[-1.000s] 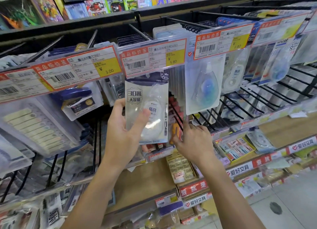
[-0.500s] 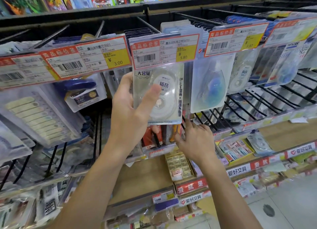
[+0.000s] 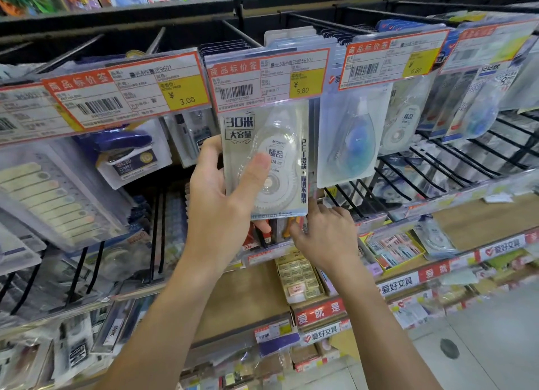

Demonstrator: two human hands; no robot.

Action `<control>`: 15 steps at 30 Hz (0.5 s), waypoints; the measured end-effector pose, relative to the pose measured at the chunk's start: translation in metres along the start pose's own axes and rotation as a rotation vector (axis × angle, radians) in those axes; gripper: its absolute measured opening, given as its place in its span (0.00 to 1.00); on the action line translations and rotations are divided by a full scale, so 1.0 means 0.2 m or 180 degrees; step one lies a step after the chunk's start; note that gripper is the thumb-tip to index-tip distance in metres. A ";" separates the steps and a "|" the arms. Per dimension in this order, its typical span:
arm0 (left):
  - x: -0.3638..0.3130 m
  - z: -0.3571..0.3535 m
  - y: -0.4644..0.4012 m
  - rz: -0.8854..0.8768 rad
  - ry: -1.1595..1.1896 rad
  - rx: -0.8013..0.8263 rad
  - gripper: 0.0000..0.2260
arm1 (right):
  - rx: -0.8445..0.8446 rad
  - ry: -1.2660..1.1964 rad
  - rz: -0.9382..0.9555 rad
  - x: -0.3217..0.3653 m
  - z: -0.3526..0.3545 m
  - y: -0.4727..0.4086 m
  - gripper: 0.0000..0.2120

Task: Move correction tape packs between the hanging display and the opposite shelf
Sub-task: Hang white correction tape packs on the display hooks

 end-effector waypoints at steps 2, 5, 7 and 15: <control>-0.01 0.00 -0.01 0.0012 -0.0026 0.0014 0.12 | 0.0027 0.0018 0.0024 0.00 0.00 0.00 0.33; -0.02 -0.01 -0.03 0.0023 -0.0171 -0.0022 0.09 | 0.0068 0.0023 0.0017 0.00 -0.01 0.00 0.30; -0.01 -0.01 -0.04 0.0056 -0.0221 -0.0119 0.08 | 0.0111 0.0053 0.0001 0.00 -0.01 -0.01 0.27; 0.01 -0.02 -0.01 0.0049 -0.0246 -0.0320 0.08 | 0.0147 0.0058 -0.0046 -0.01 0.00 0.00 0.23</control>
Point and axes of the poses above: each hand's wrist, its own y-axis away from the middle knuckle, its own z-axis out of the back of the hand, x = y × z, the point moved 4 cm from there along -y, towards the middle knuckle, and after that the axes turned 7 degrees about -z, right-handed, at the moved point
